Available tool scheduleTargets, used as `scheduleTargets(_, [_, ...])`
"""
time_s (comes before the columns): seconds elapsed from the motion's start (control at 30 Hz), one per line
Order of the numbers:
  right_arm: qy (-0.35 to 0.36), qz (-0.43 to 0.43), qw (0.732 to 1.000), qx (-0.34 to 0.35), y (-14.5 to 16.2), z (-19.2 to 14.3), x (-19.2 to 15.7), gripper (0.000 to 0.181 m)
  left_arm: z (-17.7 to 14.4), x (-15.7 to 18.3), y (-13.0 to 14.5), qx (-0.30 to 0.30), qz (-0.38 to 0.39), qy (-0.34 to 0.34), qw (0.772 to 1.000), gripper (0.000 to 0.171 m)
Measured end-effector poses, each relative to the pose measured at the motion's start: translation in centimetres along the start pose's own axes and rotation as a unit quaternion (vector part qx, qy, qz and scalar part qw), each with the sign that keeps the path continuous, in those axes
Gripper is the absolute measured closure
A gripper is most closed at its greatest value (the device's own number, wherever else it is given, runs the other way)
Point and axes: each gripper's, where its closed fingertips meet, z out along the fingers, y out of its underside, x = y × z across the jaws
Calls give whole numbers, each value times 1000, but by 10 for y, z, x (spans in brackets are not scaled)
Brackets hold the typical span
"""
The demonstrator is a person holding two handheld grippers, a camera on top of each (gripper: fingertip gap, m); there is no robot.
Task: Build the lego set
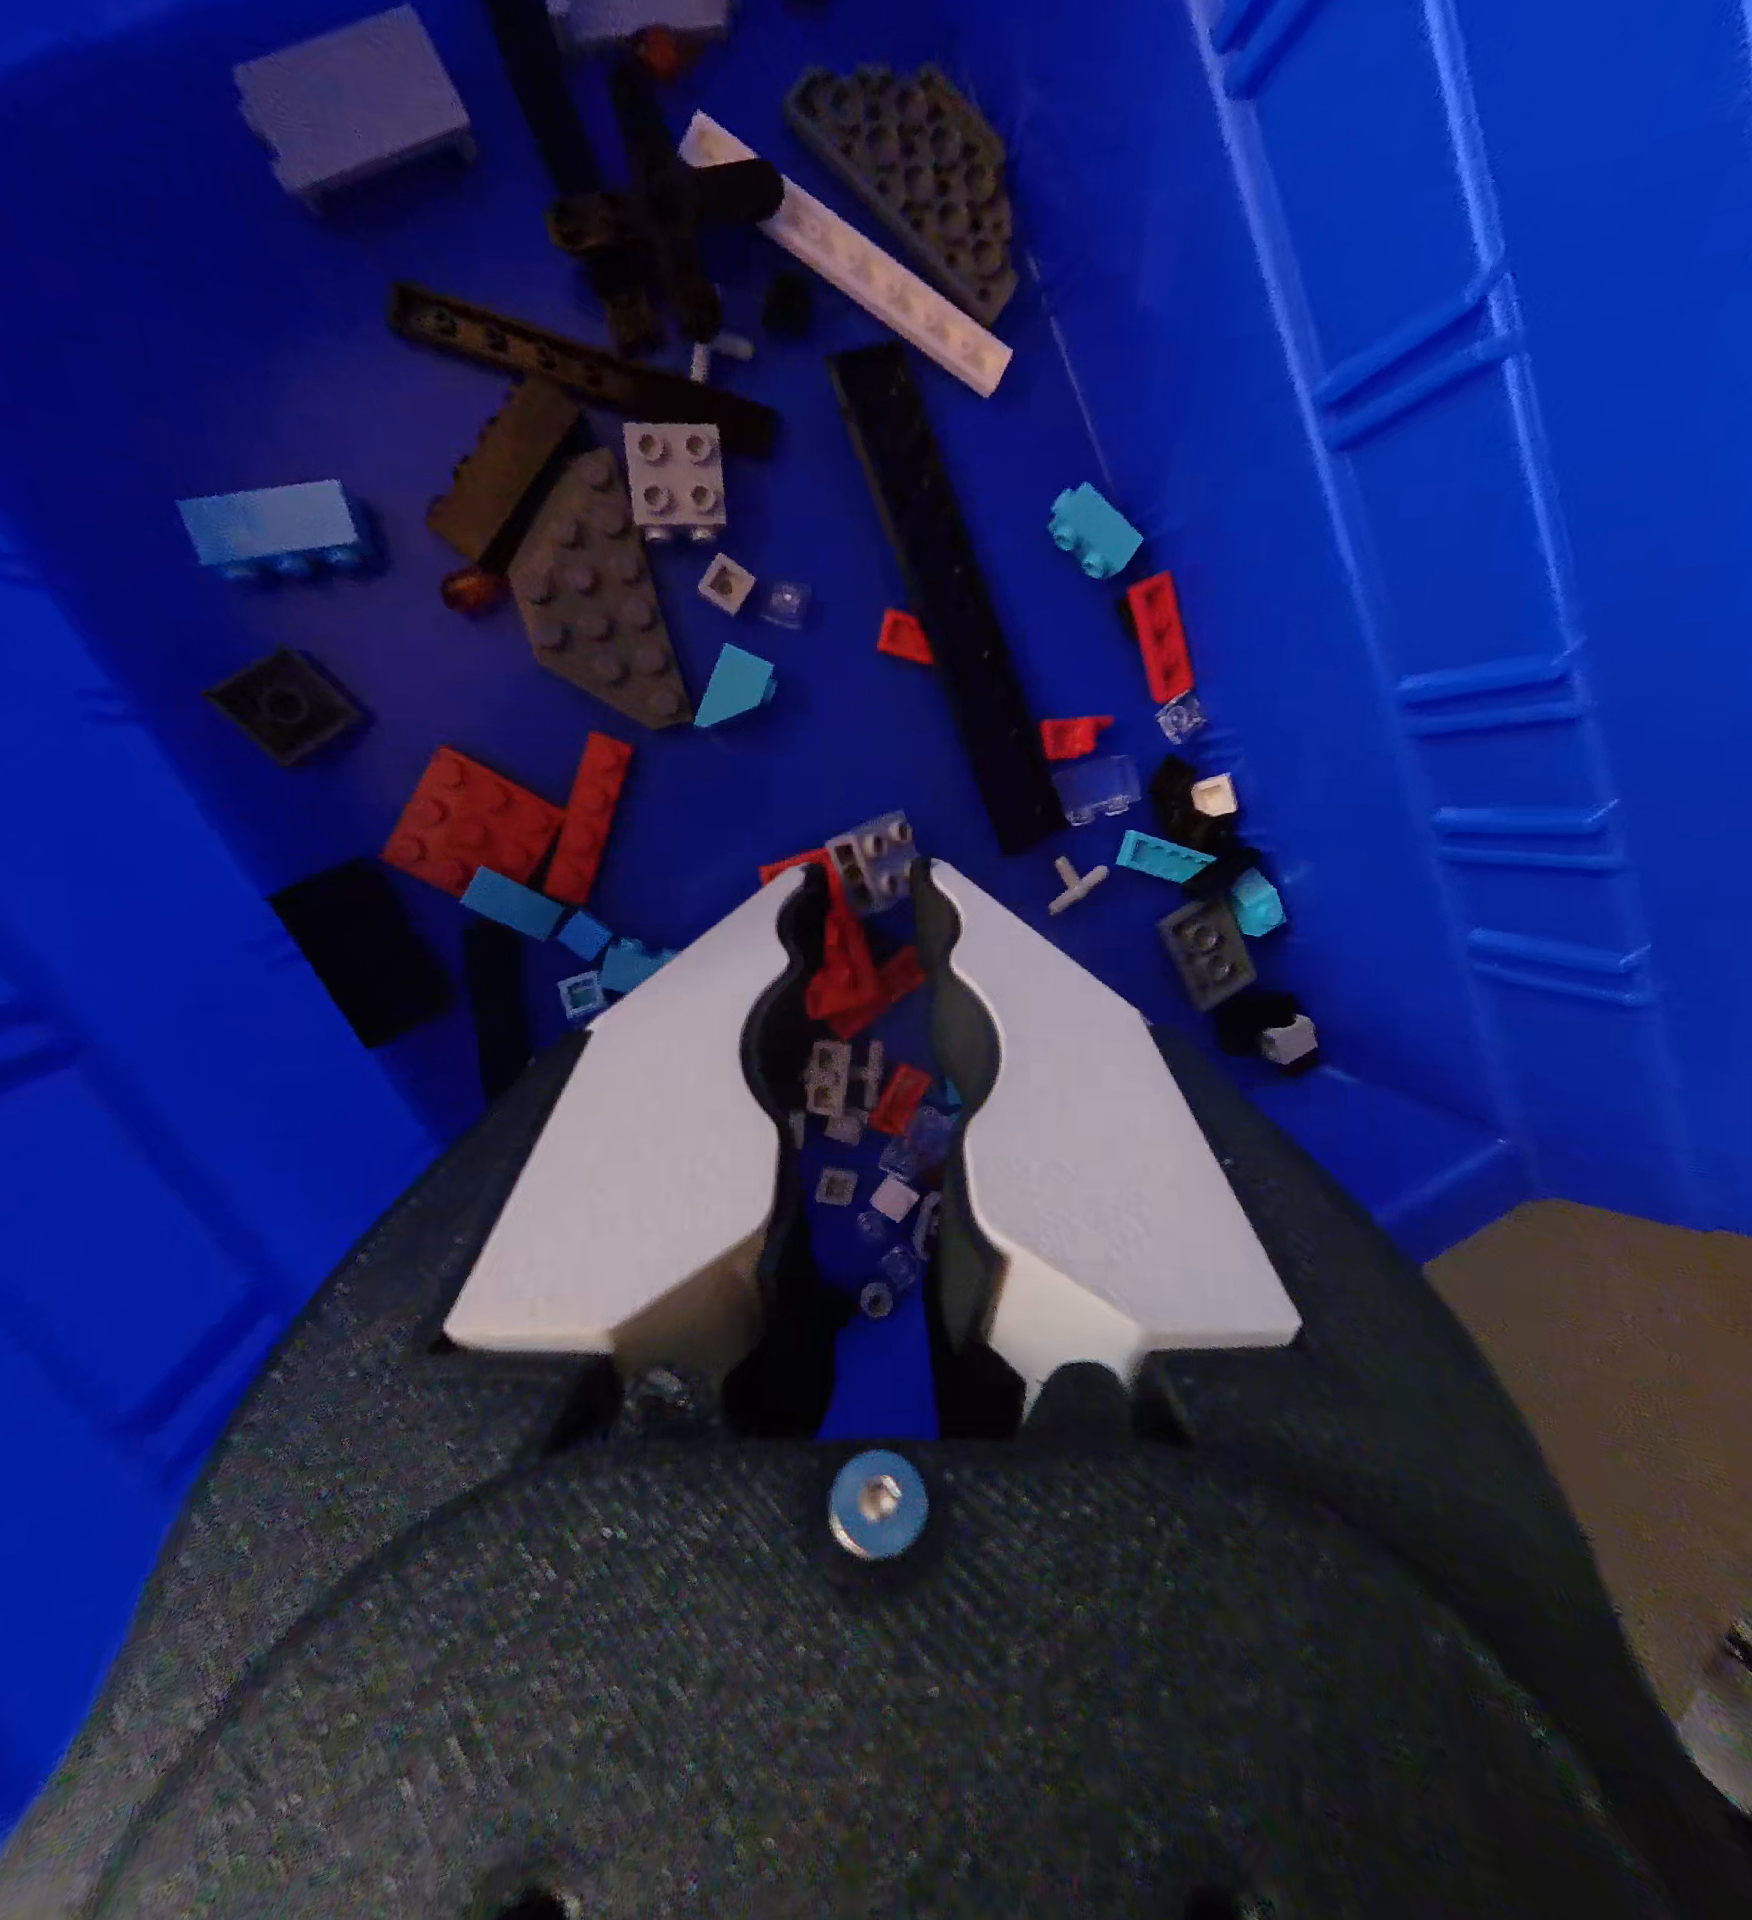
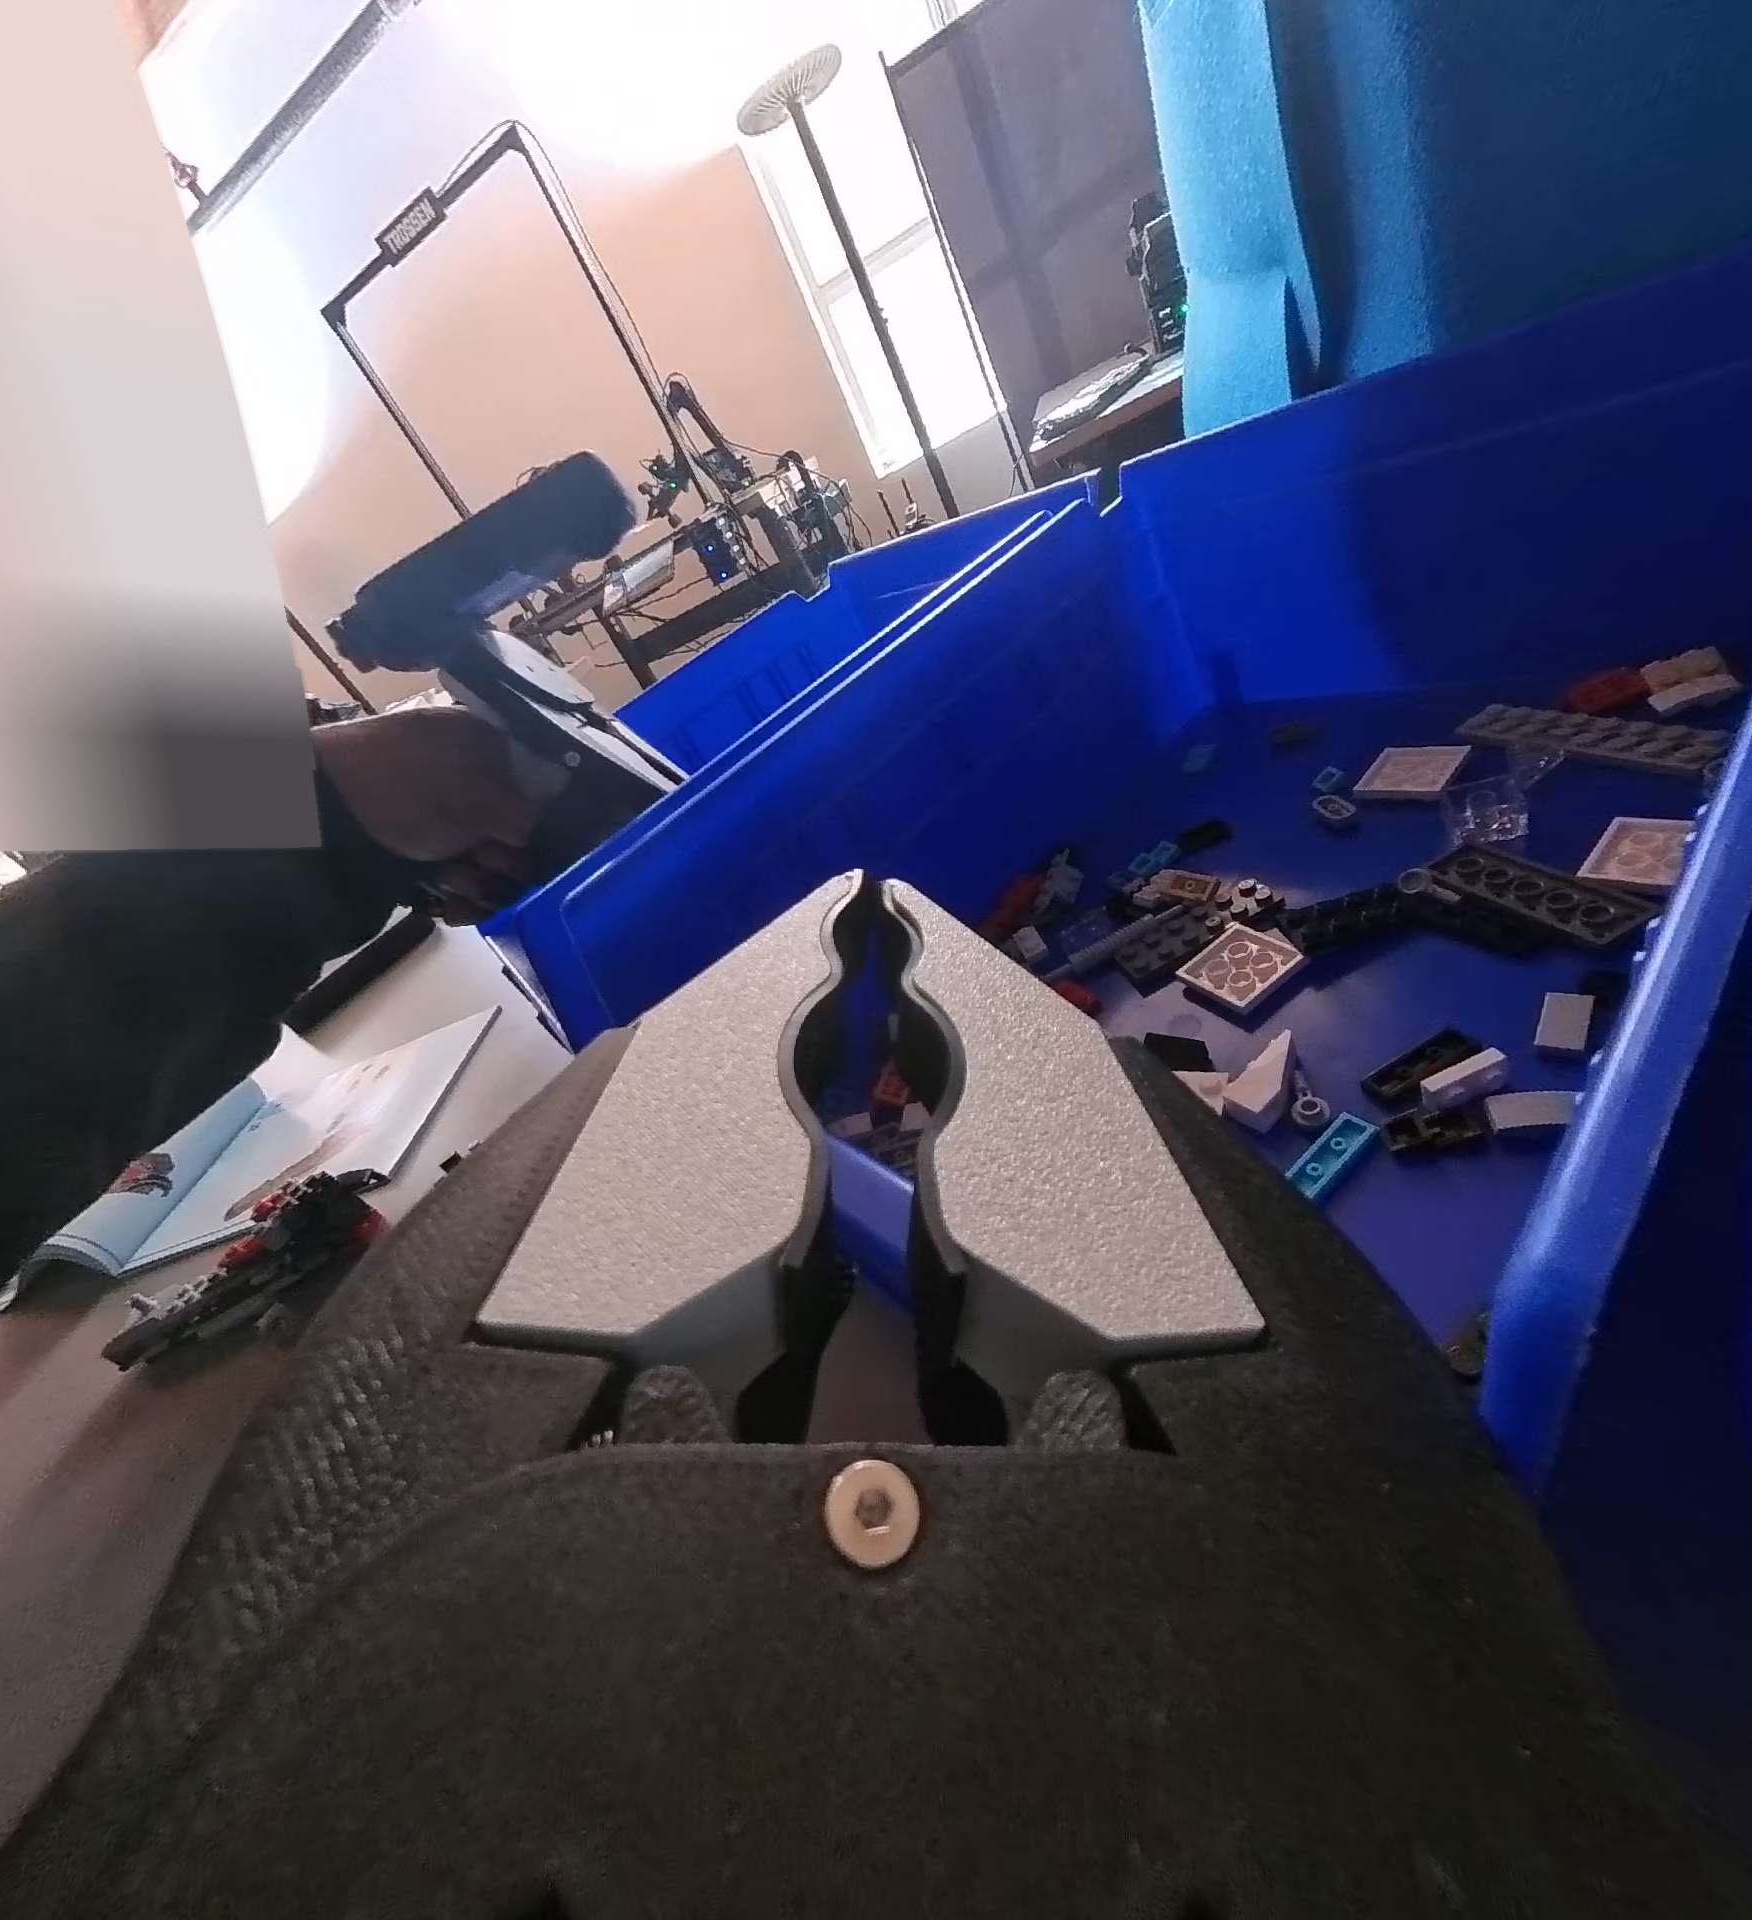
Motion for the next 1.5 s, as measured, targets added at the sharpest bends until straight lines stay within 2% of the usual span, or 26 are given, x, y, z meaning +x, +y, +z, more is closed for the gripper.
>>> scheduleTargets(0.3, [-1, 0, 1000, 0, 0, 0, 0, 180, -17, -11, 10, 2, 3, -41, 999, 153])
scheduleTargets(0.67, [-2, 2, 1000, 1, 0, 0, 0, 181, 14, 17, 4, -18, 49, -14, 999, 153])
scheduleTargets(1.0, [-3, 4, 1000, 1, 0, 0, 0, 180, -19, -10, 9, 12, 22, -96, 995, 147])
scheduleTargets(1.2, [-2, 2, 1000, 0, 0, 0, -1, 180, -13, -11, -24, 33, 41, -108, 993, 142])
scheduleTargets(1.37, [-1, 4, 1000, 2, -1, -1, 0, 180, 0, -30, -53, 34, 42, -123, 991, 140])
scheduleTargets(1.5, [-3, 4, 1000, 1, 0, 0, 0, 180, 16, -42, -60, 21, 29, -112, 993, 140])
